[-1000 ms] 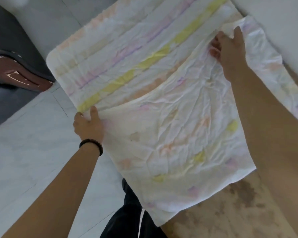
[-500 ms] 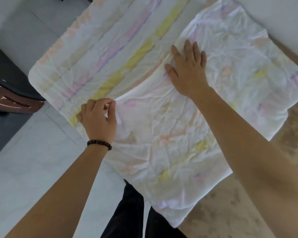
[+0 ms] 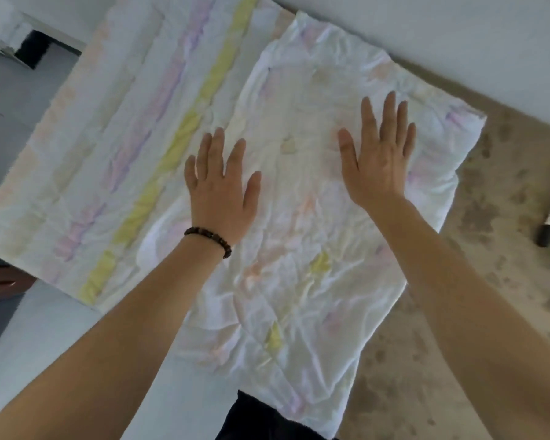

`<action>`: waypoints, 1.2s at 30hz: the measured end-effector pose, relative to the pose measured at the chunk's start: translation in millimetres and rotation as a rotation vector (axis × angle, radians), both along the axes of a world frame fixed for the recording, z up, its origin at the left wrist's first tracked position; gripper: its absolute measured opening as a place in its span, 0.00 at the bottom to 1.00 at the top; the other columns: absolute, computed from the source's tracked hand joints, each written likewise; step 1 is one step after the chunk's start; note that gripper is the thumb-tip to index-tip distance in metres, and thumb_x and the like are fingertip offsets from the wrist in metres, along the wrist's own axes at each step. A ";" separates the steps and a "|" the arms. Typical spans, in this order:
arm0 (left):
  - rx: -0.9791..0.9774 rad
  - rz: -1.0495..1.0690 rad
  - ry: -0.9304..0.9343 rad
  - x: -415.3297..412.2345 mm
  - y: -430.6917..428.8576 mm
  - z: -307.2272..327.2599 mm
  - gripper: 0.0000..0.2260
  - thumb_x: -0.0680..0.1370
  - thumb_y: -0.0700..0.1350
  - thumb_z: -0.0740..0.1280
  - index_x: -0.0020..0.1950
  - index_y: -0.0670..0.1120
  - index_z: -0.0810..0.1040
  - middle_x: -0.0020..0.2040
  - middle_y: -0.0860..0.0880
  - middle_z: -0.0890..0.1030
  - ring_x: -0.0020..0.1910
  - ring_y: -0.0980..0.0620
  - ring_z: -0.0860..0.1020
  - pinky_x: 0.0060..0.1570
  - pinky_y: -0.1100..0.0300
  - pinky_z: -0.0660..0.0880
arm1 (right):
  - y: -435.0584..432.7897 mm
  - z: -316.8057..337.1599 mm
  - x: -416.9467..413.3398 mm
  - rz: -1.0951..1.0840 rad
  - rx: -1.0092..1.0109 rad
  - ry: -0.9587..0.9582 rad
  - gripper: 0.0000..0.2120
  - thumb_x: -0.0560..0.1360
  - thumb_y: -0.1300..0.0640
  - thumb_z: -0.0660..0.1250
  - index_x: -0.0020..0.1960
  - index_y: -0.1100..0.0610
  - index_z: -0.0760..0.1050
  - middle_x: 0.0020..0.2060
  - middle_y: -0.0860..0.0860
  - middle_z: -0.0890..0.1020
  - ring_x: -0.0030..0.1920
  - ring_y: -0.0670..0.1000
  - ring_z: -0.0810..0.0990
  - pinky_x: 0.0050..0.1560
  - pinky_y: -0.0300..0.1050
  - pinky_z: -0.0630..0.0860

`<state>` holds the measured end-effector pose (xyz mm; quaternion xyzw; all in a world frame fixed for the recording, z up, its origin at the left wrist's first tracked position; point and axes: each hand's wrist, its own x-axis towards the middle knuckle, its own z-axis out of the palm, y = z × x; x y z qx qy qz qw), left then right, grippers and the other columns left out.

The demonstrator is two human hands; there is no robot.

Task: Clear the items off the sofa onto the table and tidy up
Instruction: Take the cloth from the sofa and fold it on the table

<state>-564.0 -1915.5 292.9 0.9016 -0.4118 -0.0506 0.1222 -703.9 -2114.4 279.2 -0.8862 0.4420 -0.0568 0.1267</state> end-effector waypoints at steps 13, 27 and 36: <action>0.207 -0.264 -0.056 48.8 -234.0 -10.5 0.25 0.82 0.57 0.46 0.77 0.48 0.57 0.79 0.44 0.53 0.78 0.42 0.50 0.74 0.40 0.48 | -107.0 1.9 -102.7 -0.617 0.076 -0.077 0.20 0.79 0.42 0.58 0.61 0.54 0.76 0.60 0.56 0.75 0.61 0.59 0.71 0.60 0.52 0.67; 0.152 -0.095 -0.200 51.8 -231.0 -23.6 0.31 0.79 0.63 0.49 0.77 0.47 0.58 0.75 0.38 0.56 0.76 0.38 0.53 0.71 0.36 0.47 | -103.6 -3.5 -76.9 -0.320 -0.105 -0.198 0.21 0.81 0.48 0.54 0.70 0.54 0.70 0.68 0.60 0.71 0.66 0.61 0.71 0.63 0.55 0.69; 0.143 -0.172 -0.100 79.0 -239.5 -38.5 0.32 0.78 0.66 0.46 0.79 0.54 0.51 0.80 0.45 0.49 0.78 0.48 0.46 0.75 0.45 0.42 | -124.8 -31.2 -86.6 -0.386 -0.032 0.065 0.36 0.80 0.34 0.44 0.81 0.53 0.46 0.80 0.55 0.49 0.79 0.58 0.46 0.76 0.64 0.41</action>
